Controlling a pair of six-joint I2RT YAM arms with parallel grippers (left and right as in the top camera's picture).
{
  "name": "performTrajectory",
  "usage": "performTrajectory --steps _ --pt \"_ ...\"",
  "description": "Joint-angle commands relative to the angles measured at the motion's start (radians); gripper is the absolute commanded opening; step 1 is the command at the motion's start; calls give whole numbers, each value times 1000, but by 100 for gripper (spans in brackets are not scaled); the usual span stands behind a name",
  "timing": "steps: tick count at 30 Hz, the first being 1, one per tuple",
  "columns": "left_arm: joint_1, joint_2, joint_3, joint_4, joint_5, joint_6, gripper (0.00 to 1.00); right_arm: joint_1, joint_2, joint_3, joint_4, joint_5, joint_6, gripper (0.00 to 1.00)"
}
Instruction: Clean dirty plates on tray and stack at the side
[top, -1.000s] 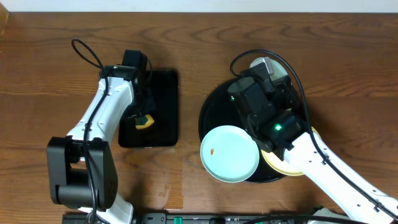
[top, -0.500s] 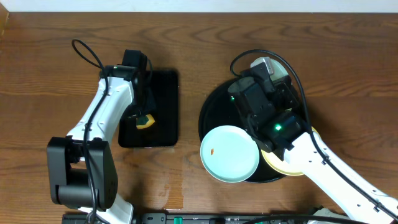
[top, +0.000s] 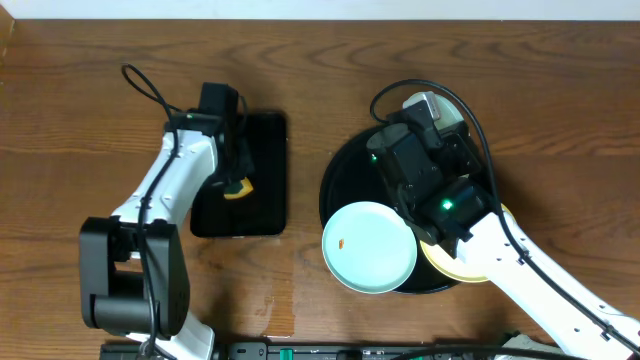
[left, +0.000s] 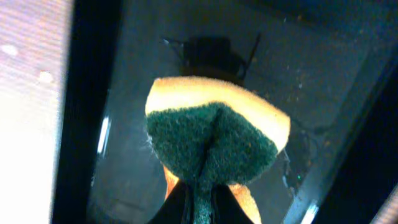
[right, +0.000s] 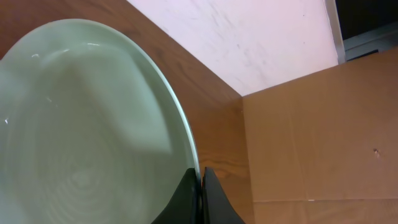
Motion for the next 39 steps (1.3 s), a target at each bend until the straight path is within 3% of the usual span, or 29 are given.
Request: performTrajectory --steps 1,9,13,22,35,39 --pt "-14 -1 -109 115 -2 29 9 8 -9 -2 3 36 -6 1" --pt "-15 0 -256 278 50 29 9 8 -9 -2 3 36 -6 1" --pt "-15 0 -253 260 63 32 12 8 -9 -2 3 36 -6 1" --pt "-10 -13 -57 17 111 77 12 8 -9 -2 3 36 -6 1" --pt "-10 37 -154 109 110 76 17 8 -9 -2 3 35 22 1" --pt "-10 53 -155 109 110 76 17 6 -9 -2 -2 35 102 1"
